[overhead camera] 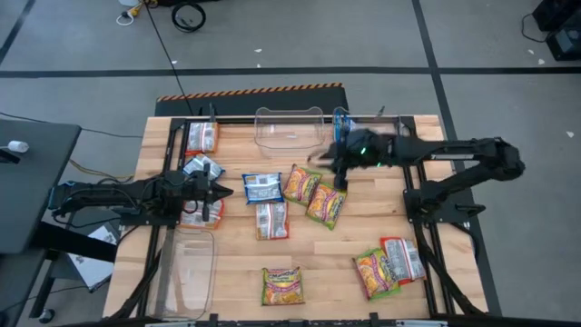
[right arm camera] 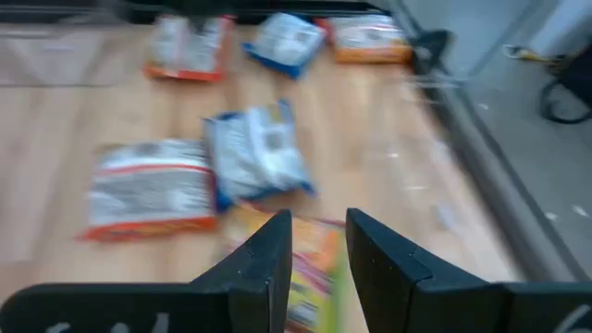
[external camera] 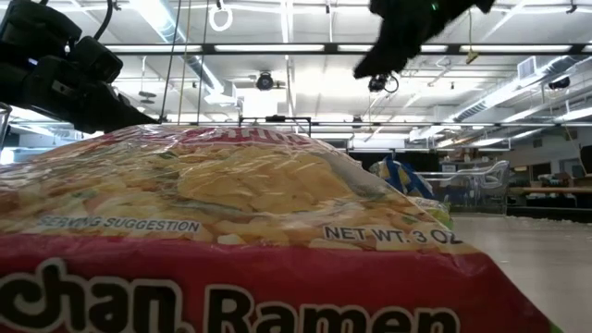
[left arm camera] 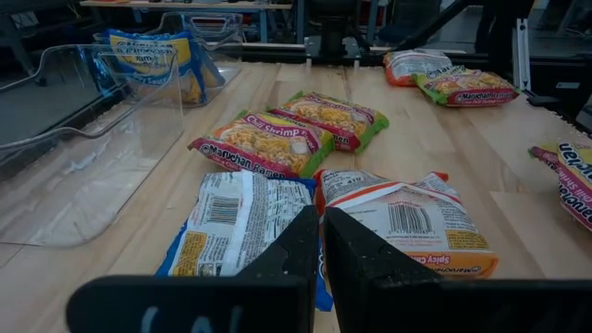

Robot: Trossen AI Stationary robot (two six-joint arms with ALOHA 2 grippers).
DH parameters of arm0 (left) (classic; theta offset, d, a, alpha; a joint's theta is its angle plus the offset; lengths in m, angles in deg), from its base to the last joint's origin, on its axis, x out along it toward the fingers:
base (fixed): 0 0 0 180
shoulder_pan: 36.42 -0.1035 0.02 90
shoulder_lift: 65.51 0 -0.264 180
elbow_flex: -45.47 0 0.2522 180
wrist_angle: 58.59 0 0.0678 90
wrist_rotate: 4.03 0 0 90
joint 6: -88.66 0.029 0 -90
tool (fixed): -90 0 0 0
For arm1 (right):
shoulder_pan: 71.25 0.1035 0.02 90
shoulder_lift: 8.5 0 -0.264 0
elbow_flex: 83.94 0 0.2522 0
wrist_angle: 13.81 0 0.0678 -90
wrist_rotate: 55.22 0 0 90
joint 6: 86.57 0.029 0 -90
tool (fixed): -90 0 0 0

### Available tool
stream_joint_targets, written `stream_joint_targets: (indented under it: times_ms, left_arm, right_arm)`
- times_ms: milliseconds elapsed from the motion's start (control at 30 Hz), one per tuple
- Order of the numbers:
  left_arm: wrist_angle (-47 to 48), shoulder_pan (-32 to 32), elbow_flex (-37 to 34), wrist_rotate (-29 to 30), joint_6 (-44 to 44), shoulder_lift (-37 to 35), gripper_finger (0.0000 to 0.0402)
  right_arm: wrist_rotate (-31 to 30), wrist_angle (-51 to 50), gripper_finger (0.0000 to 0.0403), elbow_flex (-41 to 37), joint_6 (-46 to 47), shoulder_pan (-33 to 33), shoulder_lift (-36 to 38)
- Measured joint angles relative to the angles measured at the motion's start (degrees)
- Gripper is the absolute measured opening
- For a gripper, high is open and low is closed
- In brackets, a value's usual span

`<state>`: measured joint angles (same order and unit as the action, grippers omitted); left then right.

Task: Sort Maruchan noodles
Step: Put the blue noodle pack into the top right transparent bin

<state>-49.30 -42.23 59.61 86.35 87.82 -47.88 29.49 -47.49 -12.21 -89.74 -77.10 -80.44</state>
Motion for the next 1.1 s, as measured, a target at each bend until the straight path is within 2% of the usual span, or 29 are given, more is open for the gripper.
stream_joint_targets:
  times_ms: [200,433,767,900,1100]
  left_arm:
    - [0.0,0.0,0.0,0.0,0.0,0.0,0.0027]
    - [0.01,0.0,0.0,0.02,0.0,0.0,0.0027]
    - [-0.01,-0.01,0.0,0.0,0.0,0.0,0.0027]
    - [0.0,0.0,0.0,0.0,0.0,0.0,0.0027]
    - [-0.12,-0.02,0.0,0.02,-0.02,-0.02,0.0027]
  right_arm:
    - [-7.9,-0.22,0.0111,10.68,5.25,11.77,-15.27]
    - [-11.77,-0.64,0.0116,24.11,5.56,16.7,-33.15]
    - [-21.21,-0.53,0.0149,35.92,-0.56,15.73,-51.31]
    - [-22.19,-0.33,0.0149,38.66,-4.01,14.2,-55.34]
    - [-21.65,-1.65,0.0149,39.33,-5.92,11.92,-57.44]
